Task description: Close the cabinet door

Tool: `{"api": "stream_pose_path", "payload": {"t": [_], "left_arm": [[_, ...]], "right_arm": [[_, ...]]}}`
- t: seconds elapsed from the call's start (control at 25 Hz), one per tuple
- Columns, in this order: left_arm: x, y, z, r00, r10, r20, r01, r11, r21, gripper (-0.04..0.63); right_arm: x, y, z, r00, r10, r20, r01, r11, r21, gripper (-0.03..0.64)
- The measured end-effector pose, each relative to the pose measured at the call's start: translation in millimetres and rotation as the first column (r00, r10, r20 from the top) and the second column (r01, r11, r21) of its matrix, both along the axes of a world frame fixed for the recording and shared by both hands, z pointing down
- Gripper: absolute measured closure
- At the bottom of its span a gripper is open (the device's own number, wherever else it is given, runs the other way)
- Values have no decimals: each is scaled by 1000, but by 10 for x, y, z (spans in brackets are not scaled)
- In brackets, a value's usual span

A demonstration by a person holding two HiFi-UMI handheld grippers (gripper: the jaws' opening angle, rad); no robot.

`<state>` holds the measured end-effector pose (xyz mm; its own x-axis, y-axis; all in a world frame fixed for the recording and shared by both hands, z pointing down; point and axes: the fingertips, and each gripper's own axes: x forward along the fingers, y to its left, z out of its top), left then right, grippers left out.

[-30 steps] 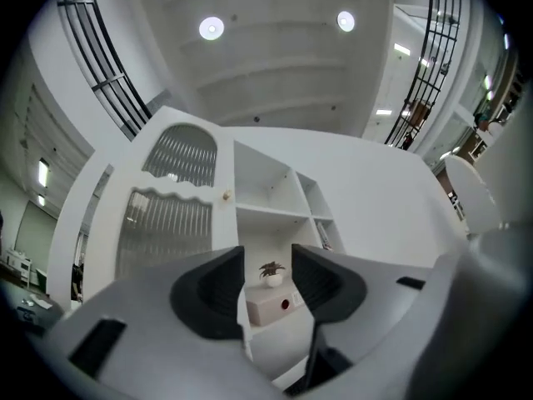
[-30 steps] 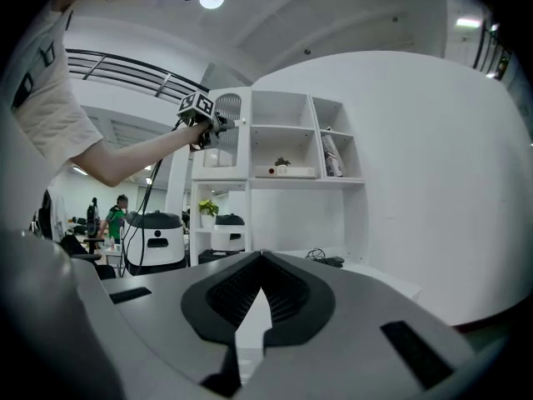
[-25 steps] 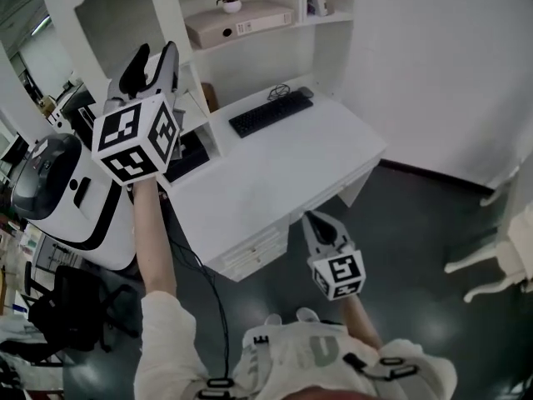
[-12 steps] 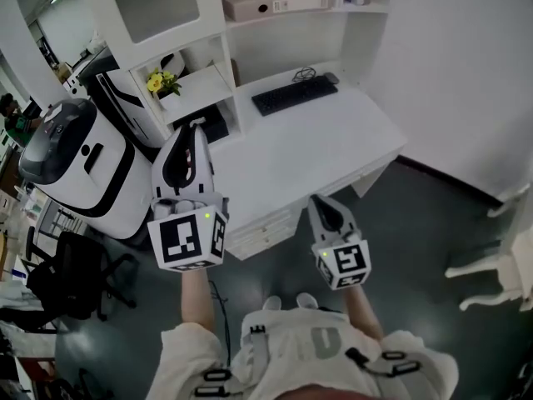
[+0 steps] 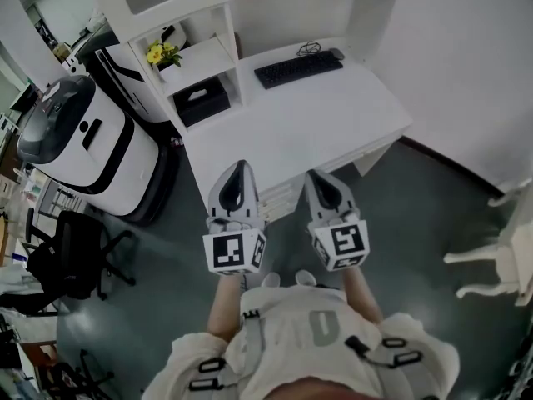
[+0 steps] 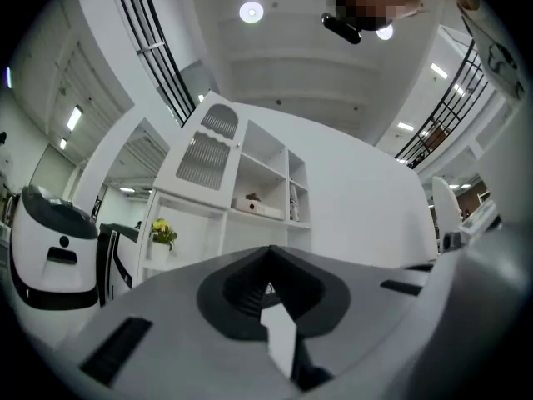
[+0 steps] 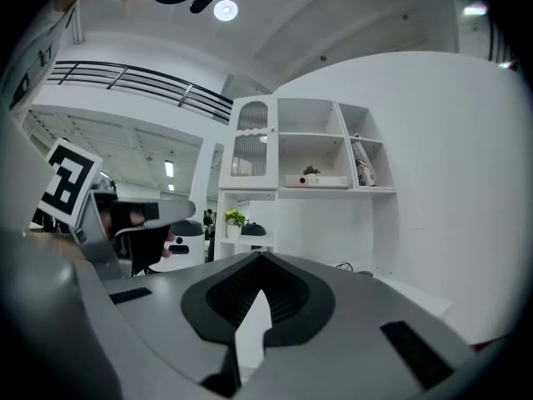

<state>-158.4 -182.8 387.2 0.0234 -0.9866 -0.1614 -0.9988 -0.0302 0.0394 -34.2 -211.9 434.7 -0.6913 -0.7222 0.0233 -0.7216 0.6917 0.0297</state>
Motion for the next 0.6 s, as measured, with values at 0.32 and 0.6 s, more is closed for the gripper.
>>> {"api": "stream_pose_path", "payload": {"t": [0.32, 0.6], "left_arm": [[118, 89, 470, 1000, -20, -6, 19, 994, -110, 591], [162, 107, 592, 1000, -16, -23, 12, 990, -139, 589]], "right_arm": [[4, 74, 42, 1000, 0, -2, 0, 1000, -17, 612], [56, 79, 81, 1000, 10, 5, -10, 1000, -25, 612]]}}
